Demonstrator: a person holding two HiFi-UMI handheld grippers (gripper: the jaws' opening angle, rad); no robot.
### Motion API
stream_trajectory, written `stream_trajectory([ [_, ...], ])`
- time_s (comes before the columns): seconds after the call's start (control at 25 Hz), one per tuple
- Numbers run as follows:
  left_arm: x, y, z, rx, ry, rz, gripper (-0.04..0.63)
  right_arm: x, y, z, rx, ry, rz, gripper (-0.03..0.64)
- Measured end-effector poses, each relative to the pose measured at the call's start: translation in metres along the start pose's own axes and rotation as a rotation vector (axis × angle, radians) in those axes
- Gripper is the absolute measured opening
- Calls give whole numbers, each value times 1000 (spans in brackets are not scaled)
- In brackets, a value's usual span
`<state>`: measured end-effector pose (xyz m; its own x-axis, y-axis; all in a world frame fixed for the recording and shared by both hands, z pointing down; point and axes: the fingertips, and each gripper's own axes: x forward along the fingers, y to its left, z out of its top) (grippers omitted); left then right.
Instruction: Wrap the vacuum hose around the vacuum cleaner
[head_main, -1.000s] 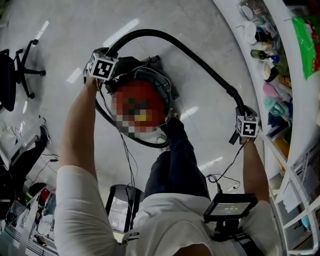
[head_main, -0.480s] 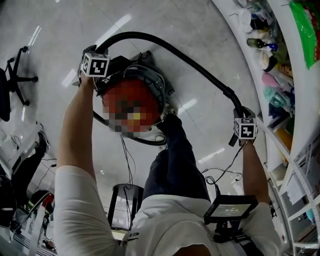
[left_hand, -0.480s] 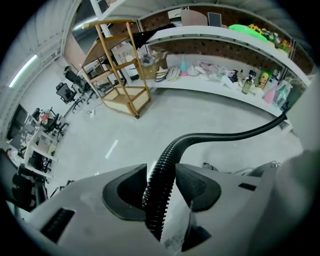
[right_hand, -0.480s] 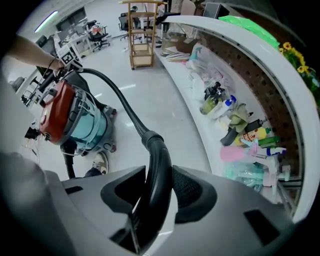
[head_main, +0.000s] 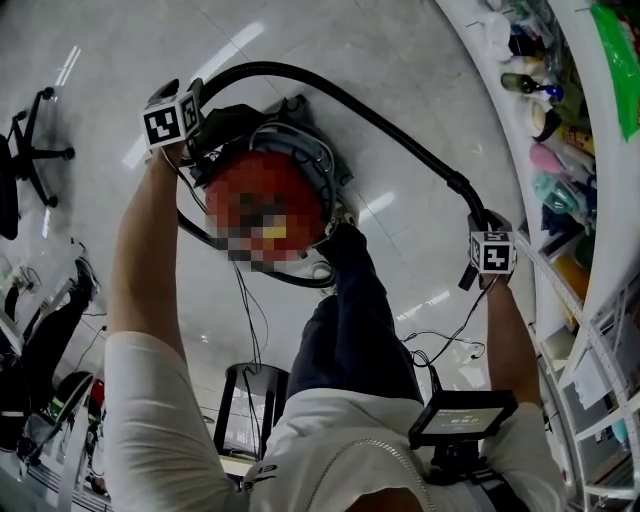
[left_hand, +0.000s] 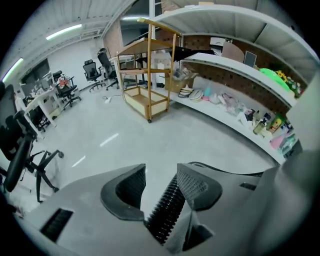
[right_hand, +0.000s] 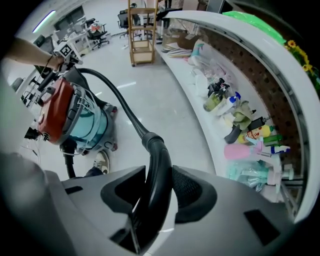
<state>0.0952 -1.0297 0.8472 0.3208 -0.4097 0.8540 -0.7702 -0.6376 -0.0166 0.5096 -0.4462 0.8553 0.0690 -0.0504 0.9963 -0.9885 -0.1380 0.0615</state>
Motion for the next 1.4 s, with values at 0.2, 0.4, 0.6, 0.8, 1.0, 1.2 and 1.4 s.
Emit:
stream_trajectory([
  [0.2,-4,-24,7,173,-33,-15,172,6,12,3,10,5,23,172],
  [0.4,-27,-111,42,395,-202,-109,172,7,23,6,17,9,33,172],
  [0.6,-55,-243,30,543,-301,-328,172,3,31,2,22,13,29,172],
  [0.8,-77,-364,-50,723,-245,-533,173,-7,38,-3,29,16,25,172],
  [1.0,-95,-436,-128,828,-159,-653,173,-22,41,-16,35,19,27,172],
  [1.2,-119,-490,-171,524,51,-817,173,-43,46,-34,46,22,30,172],
  [1.4,-157,-549,-180,-31,278,-1009,173,-67,57,-48,65,10,40,172],
])
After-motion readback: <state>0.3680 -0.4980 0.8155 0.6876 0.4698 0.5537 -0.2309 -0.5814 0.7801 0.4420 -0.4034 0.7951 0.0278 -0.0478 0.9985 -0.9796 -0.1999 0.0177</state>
